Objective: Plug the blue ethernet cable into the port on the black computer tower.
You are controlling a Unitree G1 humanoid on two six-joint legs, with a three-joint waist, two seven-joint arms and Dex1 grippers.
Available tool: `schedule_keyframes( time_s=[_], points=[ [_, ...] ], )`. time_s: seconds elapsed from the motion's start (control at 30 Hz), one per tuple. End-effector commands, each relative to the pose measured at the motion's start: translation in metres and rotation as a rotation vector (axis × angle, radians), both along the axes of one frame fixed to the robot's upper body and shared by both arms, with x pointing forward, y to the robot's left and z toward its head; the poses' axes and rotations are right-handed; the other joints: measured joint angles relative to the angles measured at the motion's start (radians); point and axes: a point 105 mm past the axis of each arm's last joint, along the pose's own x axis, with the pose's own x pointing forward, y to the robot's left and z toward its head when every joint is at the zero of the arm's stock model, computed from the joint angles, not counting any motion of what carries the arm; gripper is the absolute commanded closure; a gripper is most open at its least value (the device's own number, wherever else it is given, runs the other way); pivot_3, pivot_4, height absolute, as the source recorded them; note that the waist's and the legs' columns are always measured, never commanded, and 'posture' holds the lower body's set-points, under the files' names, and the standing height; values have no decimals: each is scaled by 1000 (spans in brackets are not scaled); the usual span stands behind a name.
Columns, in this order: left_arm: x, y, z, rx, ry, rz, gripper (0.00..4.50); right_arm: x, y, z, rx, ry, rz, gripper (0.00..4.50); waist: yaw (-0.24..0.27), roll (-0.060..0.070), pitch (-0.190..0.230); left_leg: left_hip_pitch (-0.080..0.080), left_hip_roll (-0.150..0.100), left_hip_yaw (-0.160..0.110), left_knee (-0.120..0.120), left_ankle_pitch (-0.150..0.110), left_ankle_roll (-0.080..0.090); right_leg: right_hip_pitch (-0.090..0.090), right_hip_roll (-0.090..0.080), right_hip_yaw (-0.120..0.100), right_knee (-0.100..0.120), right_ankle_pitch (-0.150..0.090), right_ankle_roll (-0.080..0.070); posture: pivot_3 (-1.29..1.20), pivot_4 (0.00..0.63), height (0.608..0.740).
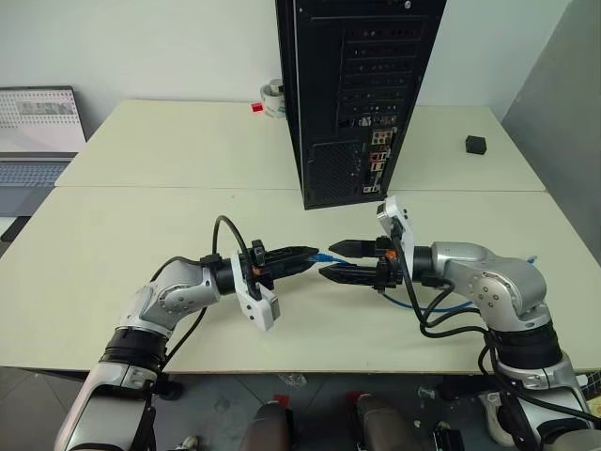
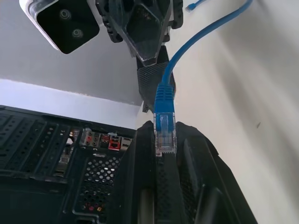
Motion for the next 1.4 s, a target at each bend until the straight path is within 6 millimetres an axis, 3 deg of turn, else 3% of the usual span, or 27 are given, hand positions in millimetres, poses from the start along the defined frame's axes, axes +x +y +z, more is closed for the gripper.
schedule_keyframes(
  time_s=[0.03, 0.5, 0.83, 0.9, 1.1, 1.23, 1.33, 1.4],
  points=[
    [1, 1, 12, -21, -60, 0, 4204, -1, 3, 9, 39, -17, 1, 1246, 0, 0, 0, 0, 0, 0, 0, 0, 0, 0, 0, 0, 0, 0, 0, 0, 150, 740],
    [-3, -2, 13, -28, -88, -13, 4204, 5, 6, 8, 57, 5, -29, 4434, -1, 0, 0, 0, 0, 0, 0, 0, 0, 0, 0, 0, 0, 0, 0, 0, 150, 740],
    [-1, -3, 10, -47, -45, -12, 4204, 9, 3, 8, 54, 23, -42, 4500, -1, 0, 0, 0, 0, 0, 0, 0, 0, 0, 0, -1, 0, 0, 0, 0, 150, 740],
    [2, -1, 12, -72, -17, 10, 3499, 10, 2, 7, 50, 23, -44, 4500, -1, 0, 0, 0, 0, 0, 0, 0, 0, 0, 0, -1, 0, 0, 0, 0, 150, 740],
    [14, 6, 12, -132, 116, 93, 2278, 12, -2, 9, 40, -15, -74, 4500, -2, 0, 0, 0, 0, -1, 0, 0, 0, 0, 0, 0, 0, 0, 0, 0, 150, 740],
    [28, 19, 5, -228, 334, 219, 1505, 17, -11, 18, 52, -84, -153, 4500, -2, 0, 0, 0, 0, -1, 0, 0, 0, 0, 0, -1, 0, 0, 0, 0, 150, 740],
    [36, 29, -6, -288, 531, 314, 1505, 38, -28, 27, 24, -203, -343, 4500, -3, 0, 0, 0, 0, -1, 0, 0, 0, 0, 0, 0, 0, 0, 0, 0, 150, 740],
    [42, 30, -1, -411, 663, 357, 1505, 58, -41, 34, 21, -269, -512, 4500, -3, 0, 0, 0, 0, -1, 0, 0, 0, 0, 3, -1, 0, 0, 0, 0, 150, 740]
  ],
)
